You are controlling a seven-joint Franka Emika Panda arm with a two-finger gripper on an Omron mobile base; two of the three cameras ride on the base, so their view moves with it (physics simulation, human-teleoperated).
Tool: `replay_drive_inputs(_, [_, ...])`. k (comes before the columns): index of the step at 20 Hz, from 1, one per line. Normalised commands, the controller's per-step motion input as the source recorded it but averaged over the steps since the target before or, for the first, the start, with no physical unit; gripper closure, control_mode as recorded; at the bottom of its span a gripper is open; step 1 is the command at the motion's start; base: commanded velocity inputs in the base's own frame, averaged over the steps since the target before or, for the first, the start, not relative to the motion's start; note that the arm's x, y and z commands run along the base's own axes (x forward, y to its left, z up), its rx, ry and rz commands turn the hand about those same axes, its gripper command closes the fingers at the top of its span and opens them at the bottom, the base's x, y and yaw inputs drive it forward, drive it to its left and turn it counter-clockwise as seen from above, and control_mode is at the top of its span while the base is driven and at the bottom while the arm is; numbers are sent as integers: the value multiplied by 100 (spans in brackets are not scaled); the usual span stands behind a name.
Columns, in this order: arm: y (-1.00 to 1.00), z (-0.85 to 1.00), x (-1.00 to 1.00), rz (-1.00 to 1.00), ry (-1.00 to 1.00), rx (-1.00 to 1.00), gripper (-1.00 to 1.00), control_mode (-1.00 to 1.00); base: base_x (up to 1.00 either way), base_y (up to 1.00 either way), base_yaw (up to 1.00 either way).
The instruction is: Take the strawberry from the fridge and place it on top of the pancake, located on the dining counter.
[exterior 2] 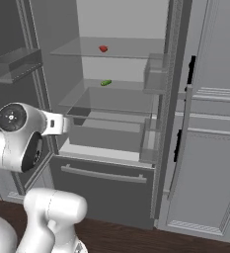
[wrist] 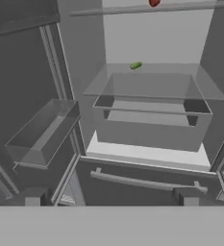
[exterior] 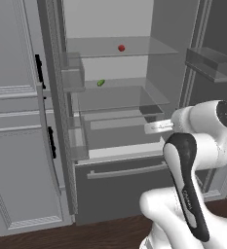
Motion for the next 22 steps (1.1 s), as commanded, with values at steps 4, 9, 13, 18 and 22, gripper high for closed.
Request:
replay_drive_inputs(4, [-23, -2, -29, -15, 0, -15, -100, -100, 0, 0, 0])
replay_drive_inputs(9, [-9, -7, -10, -9, 0, -4, -100, -100, 0, 0, 0])
replay_drive_inputs(13, [-1, -21, -2, -2, 8, 0, -100, -100, 0, 0, 0])
replay_drive_inputs(18, [0, -17, 0, 0, 5, 0, -100, -100, 0, 0, 0])
replay_drive_inputs(22, [0, -5, 0, 0, 0, 0, -100, 100, 33, 0, -3])
